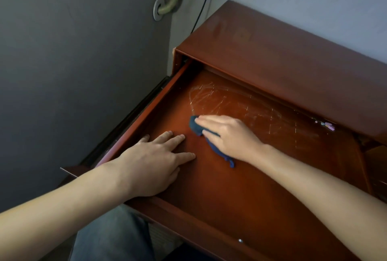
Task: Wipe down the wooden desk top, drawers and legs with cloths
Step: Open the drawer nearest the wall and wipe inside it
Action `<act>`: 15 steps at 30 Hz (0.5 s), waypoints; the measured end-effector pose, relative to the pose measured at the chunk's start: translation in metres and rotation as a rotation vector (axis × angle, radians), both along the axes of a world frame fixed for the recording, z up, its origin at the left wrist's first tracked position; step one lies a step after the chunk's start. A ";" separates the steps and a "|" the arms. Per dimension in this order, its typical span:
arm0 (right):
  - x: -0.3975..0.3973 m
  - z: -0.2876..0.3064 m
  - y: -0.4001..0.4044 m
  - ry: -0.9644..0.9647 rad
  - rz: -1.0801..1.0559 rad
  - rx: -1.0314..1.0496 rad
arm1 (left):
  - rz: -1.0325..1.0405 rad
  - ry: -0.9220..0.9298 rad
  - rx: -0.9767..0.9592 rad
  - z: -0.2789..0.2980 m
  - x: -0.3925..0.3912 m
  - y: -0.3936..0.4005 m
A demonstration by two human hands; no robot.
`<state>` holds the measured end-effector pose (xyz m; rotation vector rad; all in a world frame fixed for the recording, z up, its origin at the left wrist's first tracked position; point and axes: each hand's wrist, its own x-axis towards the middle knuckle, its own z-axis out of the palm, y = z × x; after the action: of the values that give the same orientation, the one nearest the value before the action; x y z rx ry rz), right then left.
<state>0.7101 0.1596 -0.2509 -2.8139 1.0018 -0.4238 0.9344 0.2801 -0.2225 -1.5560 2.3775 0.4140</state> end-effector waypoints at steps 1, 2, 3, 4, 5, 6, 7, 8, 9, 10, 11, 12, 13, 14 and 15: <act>0.003 0.000 -0.010 -0.015 -0.106 0.002 | 0.002 -0.002 0.000 0.000 0.000 0.000; 0.009 -0.003 -0.013 -0.020 -0.191 -0.012 | 0.003 -0.006 -0.003 0.001 -0.001 0.001; 0.015 -0.007 -0.011 -0.021 -0.221 -0.042 | 0.008 -0.015 -0.011 0.001 -0.001 0.001; 0.022 -0.010 -0.002 -0.028 -0.188 -0.061 | 0.020 -0.030 -0.021 0.002 -0.001 0.002; 0.027 -0.013 0.010 -0.036 -0.105 -0.044 | 0.038 -0.048 -0.031 0.002 0.000 0.002; 0.029 -0.014 0.023 -0.029 -0.005 -0.002 | 0.059 -0.069 -0.038 0.003 0.000 0.002; 0.027 -0.011 0.031 -0.021 0.076 0.032 | 0.076 -0.087 -0.042 0.003 0.000 0.001; 0.026 -0.004 0.031 -0.010 0.110 0.045 | 0.085 -0.099 -0.040 0.004 0.000 0.001; 0.027 0.003 0.025 0.004 0.099 0.030 | 0.085 -0.105 -0.034 0.004 0.000 0.000; 0.029 0.009 0.015 0.020 0.041 0.000 | 0.080 -0.105 -0.029 0.004 0.000 -0.001; 0.032 0.009 0.002 0.017 -0.038 -0.038 | 0.075 -0.102 -0.026 0.004 0.001 -0.001; 0.039 0.008 -0.012 0.005 -0.125 -0.073 | 0.071 -0.098 -0.026 0.003 0.001 -0.002; 0.046 0.007 -0.025 -0.018 -0.215 -0.088 | 0.070 -0.093 -0.028 0.003 0.002 -0.002; 0.054 0.006 -0.034 -0.056 -0.293 -0.080 | 0.070 -0.088 -0.032 0.002 0.002 -0.003; 0.061 0.003 -0.041 -0.095 -0.341 -0.059 | 0.074 -0.084 -0.038 0.002 0.002 -0.003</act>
<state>0.7707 0.1190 -0.2478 -2.6425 1.4741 -0.6245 0.9369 0.2772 -0.2207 -1.6491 2.2830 0.3143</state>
